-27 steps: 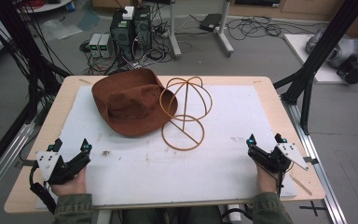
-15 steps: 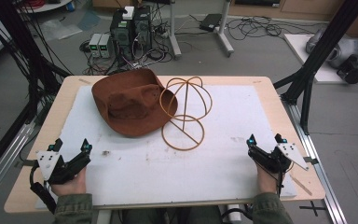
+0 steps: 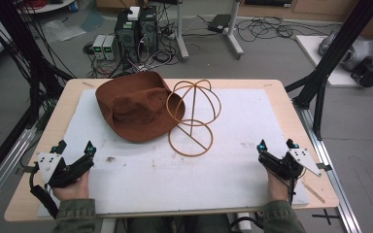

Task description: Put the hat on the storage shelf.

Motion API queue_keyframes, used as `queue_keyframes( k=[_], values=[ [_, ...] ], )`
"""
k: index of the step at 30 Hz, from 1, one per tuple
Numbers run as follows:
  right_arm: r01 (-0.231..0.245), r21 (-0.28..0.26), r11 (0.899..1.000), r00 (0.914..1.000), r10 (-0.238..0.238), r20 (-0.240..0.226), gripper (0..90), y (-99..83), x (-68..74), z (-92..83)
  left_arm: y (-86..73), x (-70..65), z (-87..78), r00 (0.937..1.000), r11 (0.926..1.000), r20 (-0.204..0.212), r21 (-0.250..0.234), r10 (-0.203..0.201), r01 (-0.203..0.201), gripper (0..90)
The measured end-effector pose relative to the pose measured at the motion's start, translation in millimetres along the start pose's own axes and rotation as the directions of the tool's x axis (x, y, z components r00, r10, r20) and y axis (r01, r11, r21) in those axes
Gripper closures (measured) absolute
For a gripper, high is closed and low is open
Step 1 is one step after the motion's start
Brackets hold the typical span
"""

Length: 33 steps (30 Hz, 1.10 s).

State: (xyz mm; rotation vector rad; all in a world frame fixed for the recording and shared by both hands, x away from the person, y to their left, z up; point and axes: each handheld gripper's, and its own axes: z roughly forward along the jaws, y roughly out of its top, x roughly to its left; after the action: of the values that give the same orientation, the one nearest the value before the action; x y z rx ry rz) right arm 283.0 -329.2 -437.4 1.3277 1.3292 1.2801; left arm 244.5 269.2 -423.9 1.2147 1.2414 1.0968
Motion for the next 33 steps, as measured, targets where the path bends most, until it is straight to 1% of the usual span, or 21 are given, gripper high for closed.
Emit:
queue_keyframes(
  k=[4,5,7,9,11,15,18,20,24,25,27,29,31,32,33],
  values=[
    [0.003,-0.002,1.000,1.0000,-0.003,-0.007,3.5,-0.3,1.7,0.0,4.3,-0.4,7.8,0.9998,1.0000,0.017,0.004,0.006,-0.006,15.2],
    [0.010,-0.001,1.000,0.9999,-0.010,-0.008,3.5,-0.4,1.7,0.1,5.9,-0.5,11.1,0.9997,1.0000,0.021,0.002,0.007,-0.007,15.1],
    [0.009,0.005,1.000,0.9999,-0.009,-0.013,3.5,-0.7,2.4,0.1,10.5,-0.2,19.1,0.9992,0.9999,0.037,0.008,0.015,-0.015,14.8],
    [0.009,0.004,1.000,0.9999,-0.009,-0.014,3.5,-0.8,2.8,-0.4,16.2,0.2,29.5,0.9981,0.9994,0.052,0.010,0.031,-0.032,13.9],
    [0.010,0.003,1.000,0.9998,-0.010,-0.015,3.5,-0.8,2.9,-0.7,23.6,1.8,40.2,0.9966,0.9982,0.059,0.012,0.058,-0.058,13.8],
    [0.011,0.004,1.000,0.9998,-0.011,-0.018,3.5,-1.2,3.4,-0.3,42.4,5.6,60.1,0.9935,0.9970,0.090,0.028,0.070,-0.072,13.9],
    [0.013,0.007,1.000,0.9997,-0.013,-0.020,3.5,-1.5,3.4,0.4,56.2,6.9,72.6,0.9891,0.9940,0.110,0.039,0.098,-0.103,13.8],
    [0.015,0.010,1.000,0.9997,-0.015,-0.019,3.5,-1.6,3.4,1.0,63.5,7.6,80.3,0.9871,0.9938,0.128,0.044,0.096,-0.102,13.8],
    [0.014,0.009,1.000,0.9997,-0.013,-0.021,3.5,-1.8,3.3,1.2,73.0,7.7,93.5,0.9853,0.9942,0.141,0.033,0.096,-0.102,13.8],
    [0.013,0.009,1.000,0.9997,-0.012,-0.022,3.5,-1.9,3.2,1.3,74.3,8.0,96.6,0.9849,0.9948,0.147,0.030,0.091,-0.097,13.8],
    [0.006,0.012,1.000,0.9997,-0.006,-0.024,3.5,-2.1,3.5,1.5,76.8,8.0,104.2,0.9844,0.9950,0.156,0.045,0.082,-0.090,13.8],
    [0.007,0.012,1.000,0.9996,-0.006,-0.027,3.5,-2.4,3.5,2.4,79.6,7.9,111.8,0.9817,0.9928,0.168,0.063,0.090,-0.102,13.8],
    [0.006,0.013,1.000,0.9996,-0.005,-0.028,3.5,-2.4,3.5,2.5,82.1,8.5,119.8,0.9773,0.9905,0.187,0.076,0.098,-0.114,13.8],
    [0.003,0.013,1.000,0.9995,-0.003,-0.031,3.5,-2.5,3.6,2.8,83.2,9.4,124.4,0.9742,0.9899,0.204,0.083,0.096,-0.115,13.8],
    [0.005,0.013,1.000,0.9995,-0.005,-0.032,3.5,-2.6,3.6,2.8,84.2,11.2,129.1,0.9686,0.9888,0.230,0.091,0.095,-0.119,13.8]
  ],
)
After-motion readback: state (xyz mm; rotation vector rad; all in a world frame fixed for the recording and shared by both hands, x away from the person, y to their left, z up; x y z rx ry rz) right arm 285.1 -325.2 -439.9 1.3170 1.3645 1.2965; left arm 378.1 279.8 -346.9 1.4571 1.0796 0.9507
